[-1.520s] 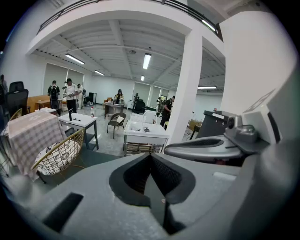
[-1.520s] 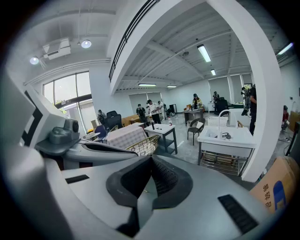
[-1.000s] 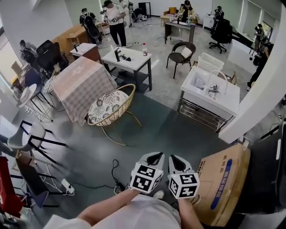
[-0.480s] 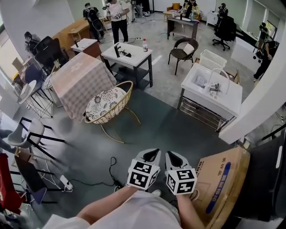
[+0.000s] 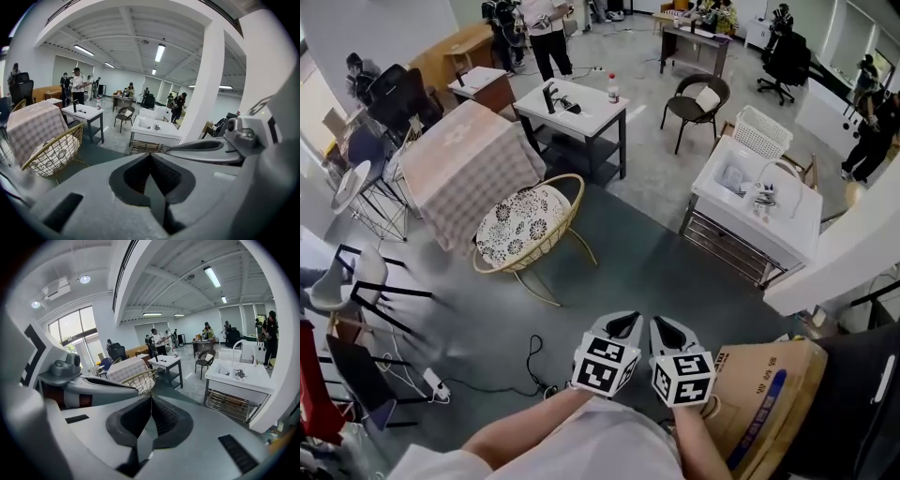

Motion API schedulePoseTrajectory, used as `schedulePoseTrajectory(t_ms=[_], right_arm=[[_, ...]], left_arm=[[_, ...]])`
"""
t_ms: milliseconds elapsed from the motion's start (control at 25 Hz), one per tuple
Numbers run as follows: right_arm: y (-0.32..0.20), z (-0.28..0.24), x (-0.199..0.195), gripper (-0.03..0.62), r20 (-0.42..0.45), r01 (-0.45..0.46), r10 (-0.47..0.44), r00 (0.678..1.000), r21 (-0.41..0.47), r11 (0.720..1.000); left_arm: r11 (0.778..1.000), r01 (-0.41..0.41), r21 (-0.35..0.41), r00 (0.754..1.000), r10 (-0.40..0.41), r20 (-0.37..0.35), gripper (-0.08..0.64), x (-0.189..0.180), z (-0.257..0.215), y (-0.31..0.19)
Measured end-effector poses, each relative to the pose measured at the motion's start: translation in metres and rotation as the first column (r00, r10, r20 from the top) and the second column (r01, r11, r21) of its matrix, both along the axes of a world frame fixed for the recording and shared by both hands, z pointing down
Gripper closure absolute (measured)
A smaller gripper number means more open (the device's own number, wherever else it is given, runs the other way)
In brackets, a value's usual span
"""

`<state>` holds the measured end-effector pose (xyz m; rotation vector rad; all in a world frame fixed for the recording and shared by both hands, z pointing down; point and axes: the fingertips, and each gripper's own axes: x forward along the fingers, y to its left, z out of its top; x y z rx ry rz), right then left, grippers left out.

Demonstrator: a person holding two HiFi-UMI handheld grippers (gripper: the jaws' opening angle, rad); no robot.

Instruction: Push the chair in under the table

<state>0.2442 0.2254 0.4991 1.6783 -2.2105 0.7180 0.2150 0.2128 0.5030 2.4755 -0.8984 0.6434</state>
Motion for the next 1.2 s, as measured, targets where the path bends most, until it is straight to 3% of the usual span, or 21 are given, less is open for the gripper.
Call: schedulePoseTrajectory(t_ms=[240,480,800,960,1200], right_arm=[[-0.062,0.001,-0.018,0.588,-0.02,0.058,-0.059,0.998,-0.015,0.998],[-0.116,0.004,-0.05,0.588,-0.039,0.132,-0.133,0.99,-0.035,0.991],[-0.171,0.008,-0.102,0.588,-0.083,0.276,-0.279,0.957,-0.047,0.96],[-0.188,0.013,-0.123,0.588,-0.105,0.368,-0.372,0.923,-0.051,0.928],[-0.215,0.018,-0.147,0.588,-0.151,0.52,-0.52,0.841,-0.04,0.853]], left_arm=[[0.999,0.035,-0.024,0.999,-0.035,-0.001,0.555,-0.017,0.005,-0.058],[0.993,0.113,-0.038,0.994,-0.113,-0.007,0.555,-0.057,0.007,-0.109],[0.974,0.219,-0.051,0.975,-0.221,-0.028,0.555,-0.111,0.01,-0.16],[0.957,0.283,-0.069,0.958,-0.286,-0.03,0.554,-0.132,0.016,-0.175],[0.924,0.375,-0.071,0.926,-0.377,-0.012,0.555,-0.151,0.025,-0.196]])
